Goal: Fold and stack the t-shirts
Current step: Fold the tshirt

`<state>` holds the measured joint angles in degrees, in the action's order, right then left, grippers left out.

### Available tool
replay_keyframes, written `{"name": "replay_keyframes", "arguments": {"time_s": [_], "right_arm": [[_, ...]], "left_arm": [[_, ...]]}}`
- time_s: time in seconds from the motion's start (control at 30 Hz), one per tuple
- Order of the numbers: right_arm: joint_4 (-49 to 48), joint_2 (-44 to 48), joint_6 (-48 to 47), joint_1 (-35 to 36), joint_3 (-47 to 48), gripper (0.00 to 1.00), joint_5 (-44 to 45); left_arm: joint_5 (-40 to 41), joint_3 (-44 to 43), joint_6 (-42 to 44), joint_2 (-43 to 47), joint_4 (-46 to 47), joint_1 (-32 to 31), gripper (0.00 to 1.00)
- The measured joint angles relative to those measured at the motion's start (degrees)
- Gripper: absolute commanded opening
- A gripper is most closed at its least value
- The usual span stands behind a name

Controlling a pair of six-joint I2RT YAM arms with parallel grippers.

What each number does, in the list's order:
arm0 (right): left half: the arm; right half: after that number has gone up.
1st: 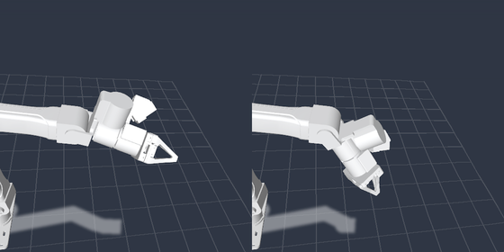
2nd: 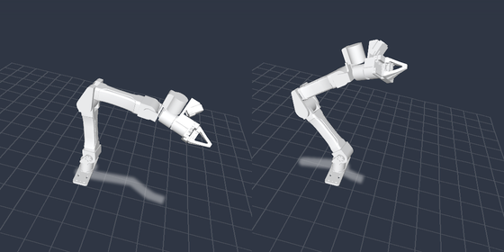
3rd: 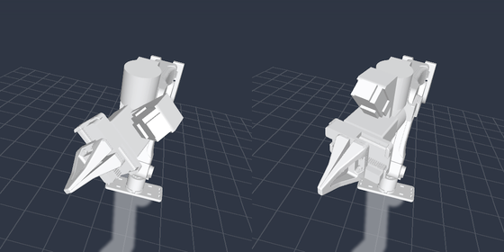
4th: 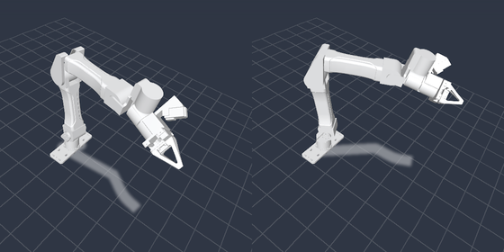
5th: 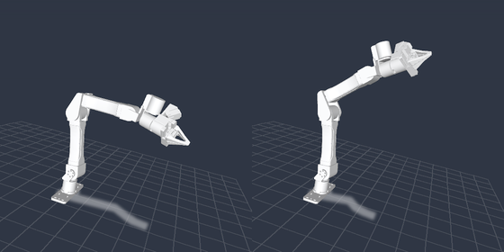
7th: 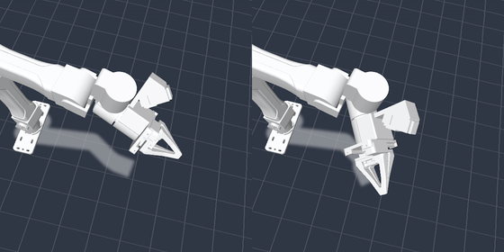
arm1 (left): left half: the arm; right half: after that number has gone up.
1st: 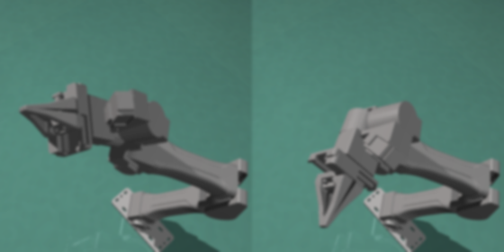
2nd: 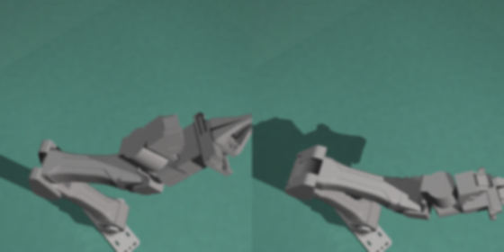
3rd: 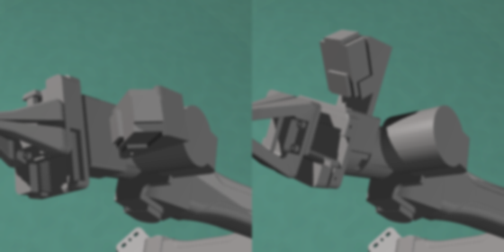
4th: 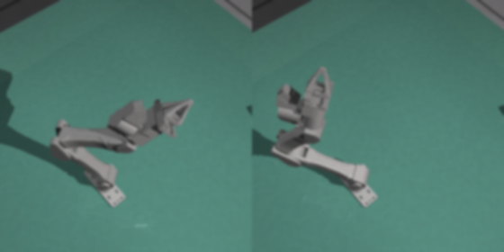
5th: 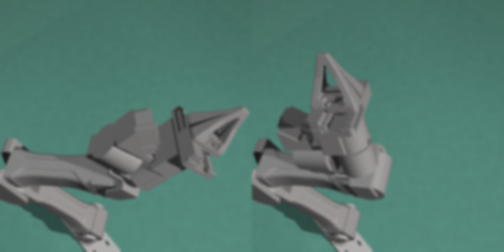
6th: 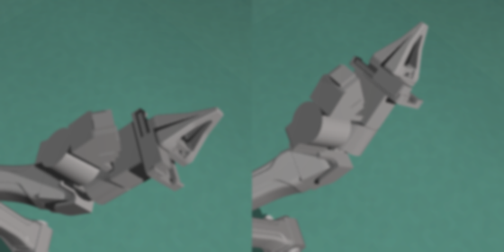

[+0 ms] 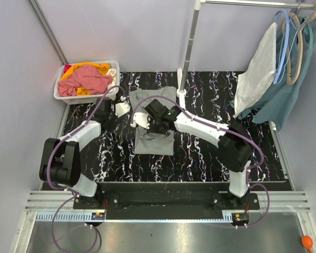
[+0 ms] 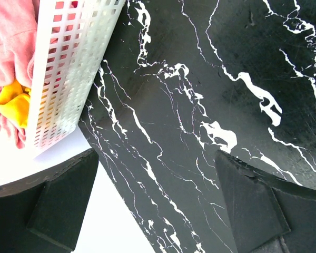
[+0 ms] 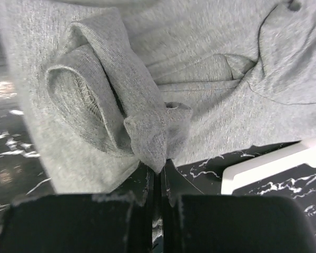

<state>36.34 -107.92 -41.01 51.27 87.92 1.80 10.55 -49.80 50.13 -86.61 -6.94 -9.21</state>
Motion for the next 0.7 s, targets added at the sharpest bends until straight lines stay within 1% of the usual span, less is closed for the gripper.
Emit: {"name": "replay_keyframes", "arguments": {"time_s": [0.17, 0.33, 0.5, 0.7], "right_arm": [[-0.1, -6.6, -1.8, -3.0, 3.0, 0.0, -0.8], [-0.3, -11.1, -2.6, -4.5, 5.8, 0.0, -1.5], [-0.6, -13.4, -2.9, -5.2, 7.9, 0.0, -1.5], [-0.8, -14.0, -3.2, -5.5, 9.9, 0.0, -1.3]], "left_arm": [[-0.3, 0.0, 0.0, -0.7, 0.2, 0.2, 0.99], [-0.7, 0.0, 0.0, -1.0, 0.5, 0.2, 0.99], [-1.2, 0.0, -0.1, -1.8, 0.7, 0.2, 0.99], [-1.4, 0.0, -0.4, -2.4, 0.7, 0.2, 0.99]]}}
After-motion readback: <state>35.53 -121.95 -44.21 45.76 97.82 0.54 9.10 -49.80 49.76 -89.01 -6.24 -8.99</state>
